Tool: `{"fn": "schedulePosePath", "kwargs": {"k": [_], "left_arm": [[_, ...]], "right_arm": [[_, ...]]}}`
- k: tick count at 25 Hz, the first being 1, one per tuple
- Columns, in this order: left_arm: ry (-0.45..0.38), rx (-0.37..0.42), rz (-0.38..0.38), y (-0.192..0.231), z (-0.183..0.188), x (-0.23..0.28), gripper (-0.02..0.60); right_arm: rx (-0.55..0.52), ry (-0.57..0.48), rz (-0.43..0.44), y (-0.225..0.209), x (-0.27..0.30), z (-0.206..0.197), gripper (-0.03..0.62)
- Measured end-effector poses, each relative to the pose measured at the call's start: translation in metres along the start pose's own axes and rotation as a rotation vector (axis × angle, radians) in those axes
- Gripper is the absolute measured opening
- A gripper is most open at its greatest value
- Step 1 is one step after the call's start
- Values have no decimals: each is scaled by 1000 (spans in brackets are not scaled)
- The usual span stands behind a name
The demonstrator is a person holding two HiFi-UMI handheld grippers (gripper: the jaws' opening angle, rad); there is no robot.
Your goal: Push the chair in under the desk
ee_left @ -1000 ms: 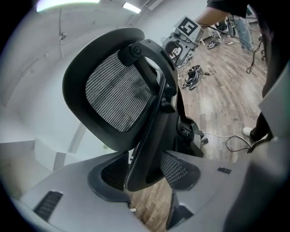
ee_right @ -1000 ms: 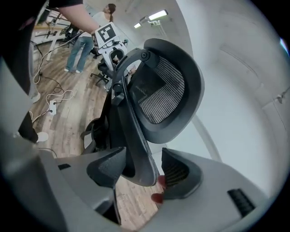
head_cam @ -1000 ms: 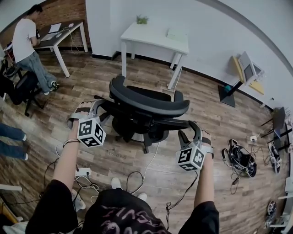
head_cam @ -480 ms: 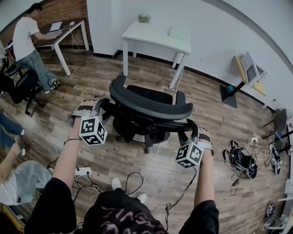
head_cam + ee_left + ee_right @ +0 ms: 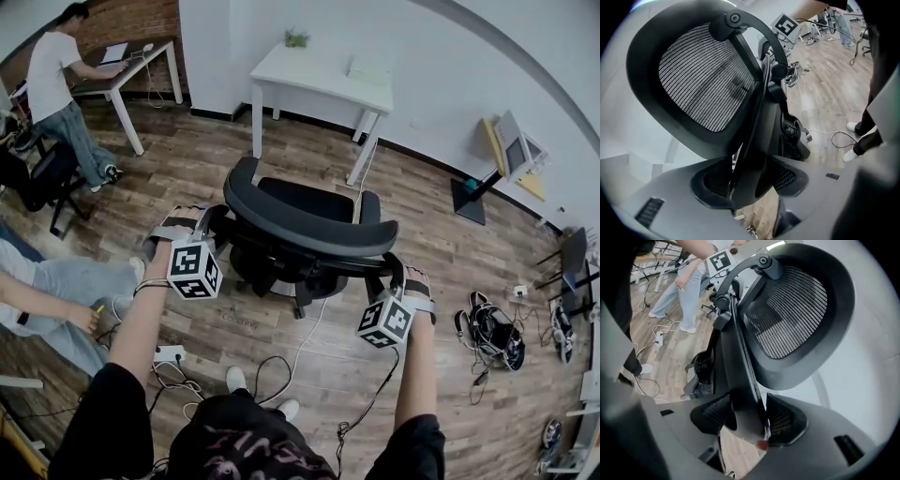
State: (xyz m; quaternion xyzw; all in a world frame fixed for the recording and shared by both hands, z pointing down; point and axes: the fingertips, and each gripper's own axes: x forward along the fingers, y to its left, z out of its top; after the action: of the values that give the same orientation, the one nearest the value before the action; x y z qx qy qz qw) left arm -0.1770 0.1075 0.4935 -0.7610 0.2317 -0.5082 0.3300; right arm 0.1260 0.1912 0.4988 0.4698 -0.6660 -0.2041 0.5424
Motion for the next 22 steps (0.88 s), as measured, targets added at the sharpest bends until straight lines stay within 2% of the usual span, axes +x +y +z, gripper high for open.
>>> {"fn": "schedulePosePath", "kwargs": {"k": [14,22], "left_arm": [[-5,27,-1,1,0,4,219],[-46,25,-3,0,-2,5,219]], "right_arm": [[0,6,-26,-2,6,-1,229],[22,53,-22,1,12,-3,229]]}}
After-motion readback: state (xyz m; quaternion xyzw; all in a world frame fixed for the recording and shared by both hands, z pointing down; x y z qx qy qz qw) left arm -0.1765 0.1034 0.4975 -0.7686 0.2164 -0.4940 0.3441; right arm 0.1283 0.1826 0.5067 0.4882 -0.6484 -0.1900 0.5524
